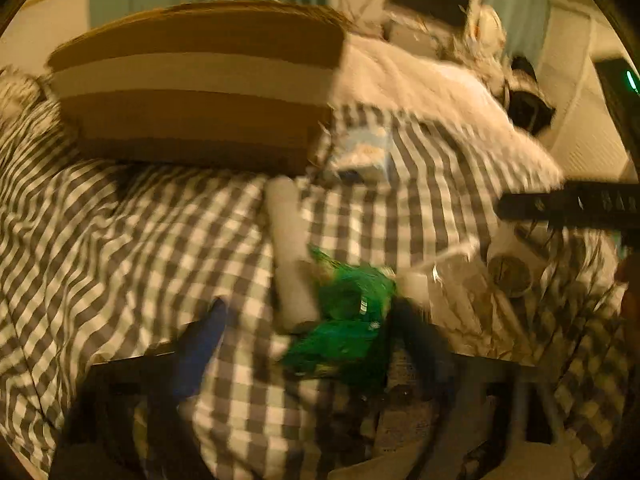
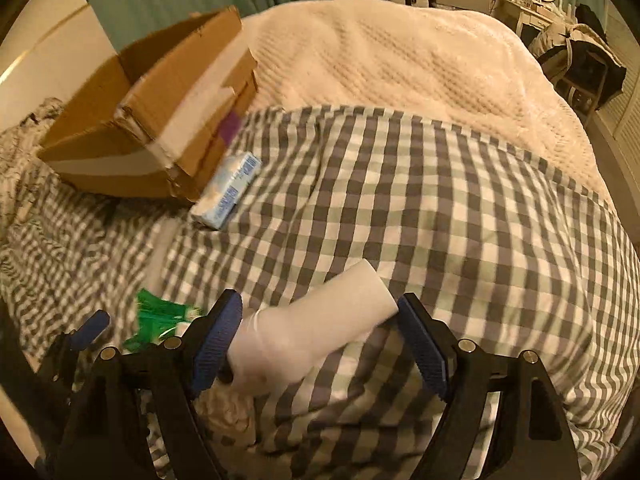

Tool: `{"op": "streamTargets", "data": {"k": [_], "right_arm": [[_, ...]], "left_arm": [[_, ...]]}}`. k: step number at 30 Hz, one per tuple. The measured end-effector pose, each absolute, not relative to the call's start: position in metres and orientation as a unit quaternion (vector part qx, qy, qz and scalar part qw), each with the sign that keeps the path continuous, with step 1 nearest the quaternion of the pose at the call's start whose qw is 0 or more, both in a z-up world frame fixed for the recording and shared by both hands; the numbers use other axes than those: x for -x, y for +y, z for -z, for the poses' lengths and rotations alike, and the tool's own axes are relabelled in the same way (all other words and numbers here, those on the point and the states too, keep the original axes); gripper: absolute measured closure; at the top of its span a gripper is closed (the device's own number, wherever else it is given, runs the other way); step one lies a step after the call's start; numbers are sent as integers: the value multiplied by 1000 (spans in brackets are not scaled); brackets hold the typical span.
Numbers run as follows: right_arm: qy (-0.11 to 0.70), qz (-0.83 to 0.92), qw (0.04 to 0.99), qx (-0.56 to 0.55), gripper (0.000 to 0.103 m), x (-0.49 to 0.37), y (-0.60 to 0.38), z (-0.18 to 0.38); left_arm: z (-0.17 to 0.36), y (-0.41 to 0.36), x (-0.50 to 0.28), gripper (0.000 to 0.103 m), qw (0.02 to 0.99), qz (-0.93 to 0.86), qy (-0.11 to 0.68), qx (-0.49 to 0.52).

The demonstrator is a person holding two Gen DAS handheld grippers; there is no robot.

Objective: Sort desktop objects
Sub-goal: 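Grasp the green packet with the left tool while the right tool grasps the white plastic bottle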

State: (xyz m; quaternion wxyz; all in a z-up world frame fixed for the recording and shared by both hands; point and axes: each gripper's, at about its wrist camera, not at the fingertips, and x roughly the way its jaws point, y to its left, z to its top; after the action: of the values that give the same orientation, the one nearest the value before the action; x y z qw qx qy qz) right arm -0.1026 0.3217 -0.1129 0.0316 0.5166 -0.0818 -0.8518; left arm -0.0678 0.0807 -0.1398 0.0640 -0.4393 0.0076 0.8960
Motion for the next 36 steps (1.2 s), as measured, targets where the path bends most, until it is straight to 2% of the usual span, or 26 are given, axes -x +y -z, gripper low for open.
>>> {"op": "streamTargets", "data": {"k": [2, 7, 8, 9, 11, 24, 36], "right_arm": [[-83, 848, 30, -522, 24, 107, 321, 120], [-76, 857, 45, -508, 29, 101, 322, 122], [-79, 857, 48, -507, 33, 100, 324, 121], [-84, 857, 51, -506, 47, 99, 325, 121], [-97, 850, 66, -513, 57, 98, 324, 124], [-157, 847, 96, -499, 71, 61, 299, 103], [-171, 869, 101, -453, 72, 24, 286, 70]], "left_arm": [[142, 88, 66, 50, 75, -895, 24, 440], [139, 84, 62, 59, 81, -896, 15, 436], [137, 83, 61, 60, 81, -897, 12, 434], [136, 82, 58, 61, 81, -898, 12, 433], [133, 81, 55, 62, 83, -899, 11, 429], [111, 65, 28, 63, 84, -909, -35, 406], [92, 50, 8, 63, 72, -913, -62, 397]]}}
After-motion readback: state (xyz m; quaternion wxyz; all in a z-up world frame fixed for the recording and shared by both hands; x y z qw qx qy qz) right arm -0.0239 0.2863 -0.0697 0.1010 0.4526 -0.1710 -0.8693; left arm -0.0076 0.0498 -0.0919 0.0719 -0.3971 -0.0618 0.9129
